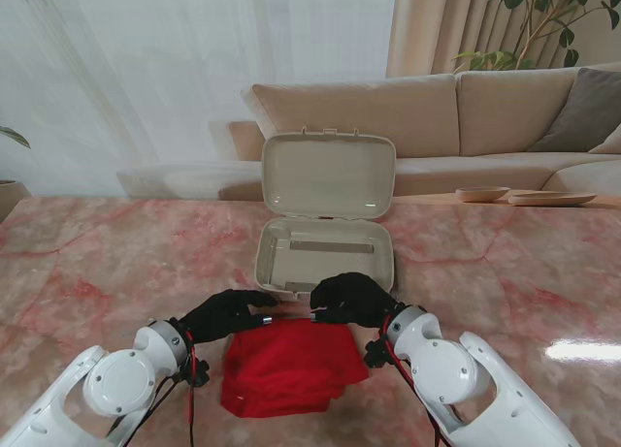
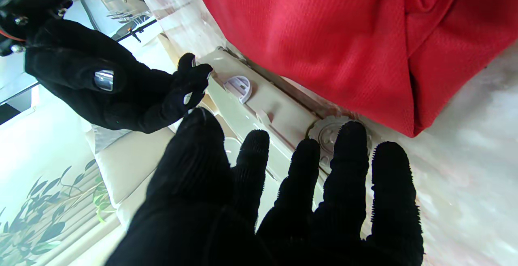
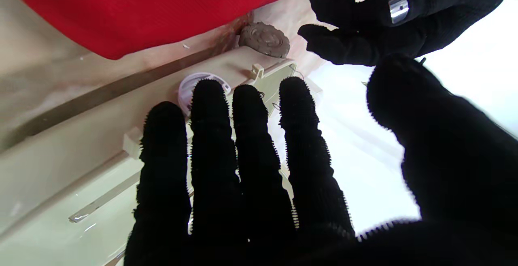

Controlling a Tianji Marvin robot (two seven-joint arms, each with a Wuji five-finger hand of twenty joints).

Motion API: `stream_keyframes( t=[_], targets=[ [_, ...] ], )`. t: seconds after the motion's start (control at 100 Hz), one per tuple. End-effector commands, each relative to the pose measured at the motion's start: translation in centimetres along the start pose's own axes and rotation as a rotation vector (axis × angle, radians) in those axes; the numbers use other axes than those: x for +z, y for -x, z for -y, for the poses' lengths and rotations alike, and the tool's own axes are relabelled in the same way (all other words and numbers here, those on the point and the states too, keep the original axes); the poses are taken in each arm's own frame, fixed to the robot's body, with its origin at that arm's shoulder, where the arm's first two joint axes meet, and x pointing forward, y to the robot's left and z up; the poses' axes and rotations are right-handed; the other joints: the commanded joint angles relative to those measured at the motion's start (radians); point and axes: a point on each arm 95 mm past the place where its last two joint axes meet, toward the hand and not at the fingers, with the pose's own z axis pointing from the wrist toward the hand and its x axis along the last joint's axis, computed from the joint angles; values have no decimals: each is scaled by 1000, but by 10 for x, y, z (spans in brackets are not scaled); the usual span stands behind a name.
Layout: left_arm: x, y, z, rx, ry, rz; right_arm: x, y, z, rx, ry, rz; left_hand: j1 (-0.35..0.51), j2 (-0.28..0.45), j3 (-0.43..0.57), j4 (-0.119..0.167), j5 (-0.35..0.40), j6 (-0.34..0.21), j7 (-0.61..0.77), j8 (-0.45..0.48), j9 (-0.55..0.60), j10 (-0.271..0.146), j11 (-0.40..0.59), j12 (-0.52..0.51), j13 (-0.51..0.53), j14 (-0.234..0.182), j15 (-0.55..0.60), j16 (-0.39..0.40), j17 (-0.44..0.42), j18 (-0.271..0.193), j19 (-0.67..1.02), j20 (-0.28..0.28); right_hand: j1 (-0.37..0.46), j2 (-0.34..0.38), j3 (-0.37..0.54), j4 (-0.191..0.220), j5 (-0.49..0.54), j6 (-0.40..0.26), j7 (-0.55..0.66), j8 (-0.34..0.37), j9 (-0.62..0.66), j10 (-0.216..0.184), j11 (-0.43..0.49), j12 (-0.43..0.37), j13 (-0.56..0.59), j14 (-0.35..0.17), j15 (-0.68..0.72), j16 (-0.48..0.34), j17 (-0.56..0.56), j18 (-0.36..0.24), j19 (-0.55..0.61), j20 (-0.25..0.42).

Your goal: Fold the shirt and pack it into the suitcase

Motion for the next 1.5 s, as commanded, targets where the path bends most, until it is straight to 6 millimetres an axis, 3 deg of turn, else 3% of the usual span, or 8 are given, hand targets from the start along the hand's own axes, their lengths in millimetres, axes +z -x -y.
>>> stream_keyframes(
  t=[0.0, 0.43, 1.01, 1.27, 1.49],
  targets=[
    [1, 4, -6, -6, 18, 4, -3, 7, 12, 19, -28, 16, -19, 23, -32, 13, 7, -18, 1, 13, 12, -18, -8, -8, -23, 24, -17, -4, -10, 22, 29, 18, 2, 9, -15, 37, 18, -7, -12, 13, 15, 8, -8, -11, 3, 0, -11, -31, -3, 4, -15, 20],
    [9, 11, -20, -36, 82, -7, -5, 22, 35, 71, -107, 26, -18, 24, -32, 14, 4, -16, 3, 14, 10, -19, -7, -7, -27, 23, -23, -6, -17, 26, 13, 23, 14, 49, -27, 38, 32, -11, -5, 24, 27, 4, -1, -3, 8, 1, -5, -27, -5, 5, -8, 26],
    [6, 8, -27, -30, 162, -40, -26, 30, 46, 103, -211, 17, -16, 28, -32, 14, 4, -13, 2, 13, 6, -15, -7, -7, -30, 27, -23, -4, -21, 25, 2, 26, 32, 106, -76, 18, 32, -19, 16, -10, 38, 5, 3, 0, 17, 11, 15, -16, -7, 22, 7, 37],
    [4, 5, -28, -35, 178, -56, -35, 31, 43, 96, -230, 16, -15, 30, -31, 14, 3, -14, 3, 14, 4, -17, -6, -6, -31, 24, -22, -4, -21, 20, -6, 20, 46, 120, -92, 11, 25, -18, 30, -32, 37, 10, -6, -3, 11, 17, 8, -19, -15, 26, 2, 36],
    [-3, -5, -19, -14, 126, -69, -42, 15, 28, 67, -178, -11, -17, 31, -32, 14, 4, -11, 4, 14, 6, -15, -5, -6, -33, 27, -24, -6, -22, 19, -8, 18, 40, 132, -110, 16, 29, -19, 39, -42, 51, 13, -8, -2, 29, 18, 18, -14, -3, 25, 13, 42]
  ],
)
